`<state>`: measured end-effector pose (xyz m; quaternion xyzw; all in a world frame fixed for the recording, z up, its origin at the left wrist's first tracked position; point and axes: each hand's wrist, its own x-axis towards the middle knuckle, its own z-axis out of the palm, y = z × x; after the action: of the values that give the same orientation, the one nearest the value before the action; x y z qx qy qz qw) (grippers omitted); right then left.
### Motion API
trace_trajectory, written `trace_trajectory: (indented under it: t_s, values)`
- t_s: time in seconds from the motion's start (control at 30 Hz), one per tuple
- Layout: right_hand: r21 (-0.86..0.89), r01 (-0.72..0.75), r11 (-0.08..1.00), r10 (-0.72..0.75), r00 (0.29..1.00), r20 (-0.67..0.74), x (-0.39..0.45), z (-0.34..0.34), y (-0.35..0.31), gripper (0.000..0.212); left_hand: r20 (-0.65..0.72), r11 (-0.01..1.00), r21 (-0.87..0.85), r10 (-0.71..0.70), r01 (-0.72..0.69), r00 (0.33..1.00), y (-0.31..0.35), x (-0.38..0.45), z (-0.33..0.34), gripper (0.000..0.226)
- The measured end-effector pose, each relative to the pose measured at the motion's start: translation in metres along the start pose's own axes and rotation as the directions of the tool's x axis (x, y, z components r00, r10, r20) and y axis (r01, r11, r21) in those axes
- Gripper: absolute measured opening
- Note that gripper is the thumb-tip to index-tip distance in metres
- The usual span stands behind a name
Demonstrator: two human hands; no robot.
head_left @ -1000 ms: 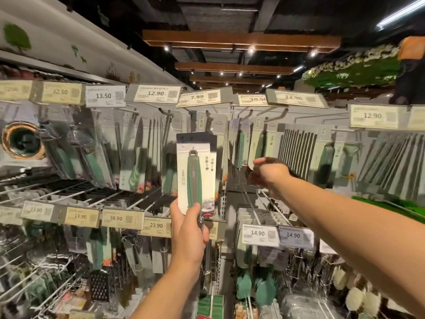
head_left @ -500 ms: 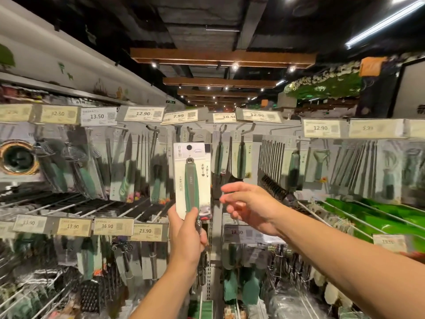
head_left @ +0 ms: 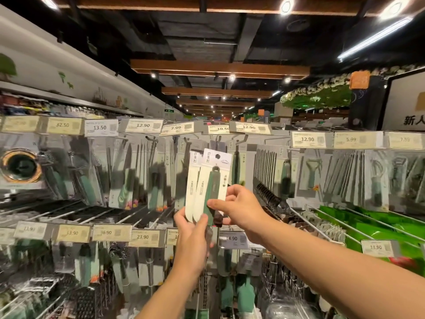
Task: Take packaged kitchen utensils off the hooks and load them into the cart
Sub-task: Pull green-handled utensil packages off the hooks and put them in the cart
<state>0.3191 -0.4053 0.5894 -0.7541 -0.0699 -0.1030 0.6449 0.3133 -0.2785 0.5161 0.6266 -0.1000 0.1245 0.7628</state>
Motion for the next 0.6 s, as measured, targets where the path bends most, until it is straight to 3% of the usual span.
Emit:
trace_trajectory:
  t_s: [0.23,0.37,0.6]
  values:
    - [-0.064,0.033,0.997,-0.04,0.994,-0.104,0.006,0.004,0.013,0.033,-0.18,0.998,0.062,0.012,-0.001,0.984,-0.003,0.003,-0.015,0.027]
    - [-0.179,0.106,0.978,-0.131,0.982,-0.135,0.01,-0.004,0.011,0.044,-0.225,1.0,0.028,-0.002,0.009,0.974,-0.006,0.005,-0.034,0.029]
    - [-0.191,0.24,0.952,-0.264,0.958,-0.115,0.016,-0.014,-0.004,0.036,-0.231,1.0,0.004,0.004,-0.003,0.973,-0.007,0.005,-0.048,0.032]
